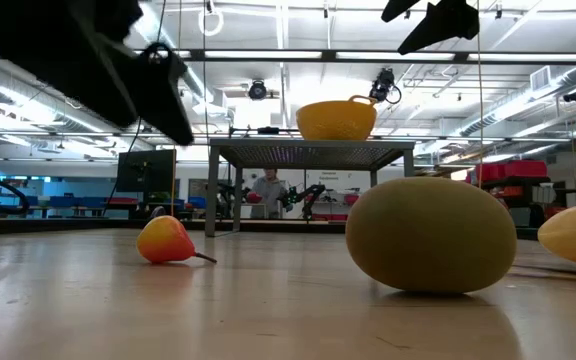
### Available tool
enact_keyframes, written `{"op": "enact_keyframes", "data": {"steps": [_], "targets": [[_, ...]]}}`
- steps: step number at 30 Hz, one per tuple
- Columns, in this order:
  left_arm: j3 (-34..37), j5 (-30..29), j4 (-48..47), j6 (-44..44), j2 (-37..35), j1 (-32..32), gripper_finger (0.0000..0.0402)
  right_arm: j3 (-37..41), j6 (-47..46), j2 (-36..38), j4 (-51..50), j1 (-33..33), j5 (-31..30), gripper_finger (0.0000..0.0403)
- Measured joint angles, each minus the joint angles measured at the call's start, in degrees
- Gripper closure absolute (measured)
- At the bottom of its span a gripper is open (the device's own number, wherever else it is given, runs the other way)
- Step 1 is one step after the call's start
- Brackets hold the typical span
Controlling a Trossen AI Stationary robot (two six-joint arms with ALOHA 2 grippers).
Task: Pick & Place Fruit
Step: Put the peach into the yellow strainer bowl on the shelf
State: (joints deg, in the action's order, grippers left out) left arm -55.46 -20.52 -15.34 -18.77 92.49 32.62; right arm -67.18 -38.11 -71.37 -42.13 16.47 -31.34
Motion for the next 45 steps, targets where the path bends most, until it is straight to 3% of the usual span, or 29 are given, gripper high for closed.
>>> {"op": "enact_keyframes", "data": {"steps": [10,18,26,37,45], "targets": [[0.0,0.4,0.5,-4.4,7.1,-0.2,0.0055,0.0,0.0,0.0,0.0,0.0,0.0,0.0071],[0.0,0.7,1.0,-7.4,7.1,-2.3,0.0055,0.0,0.0,0.0,0.1,0.0,0.0,0.0071],[0.0,6.1,0.8,-8.4,7.1,-5.0,0.0055,0.0,0.0,0.0,0.1,0.0,0.0,0.0071],[0.0,6.4,1.7,-8.1,9.8,-5.1,0.0055,0.0,0.0,0.0,-0.1,0.0,-0.1,0.0071],[0.0,5.9,1.7,-6.0,9.8,-6.6,0.0083,0.0,0.0,0.0,-0.1,0.0,-0.2,0.0071]]}}
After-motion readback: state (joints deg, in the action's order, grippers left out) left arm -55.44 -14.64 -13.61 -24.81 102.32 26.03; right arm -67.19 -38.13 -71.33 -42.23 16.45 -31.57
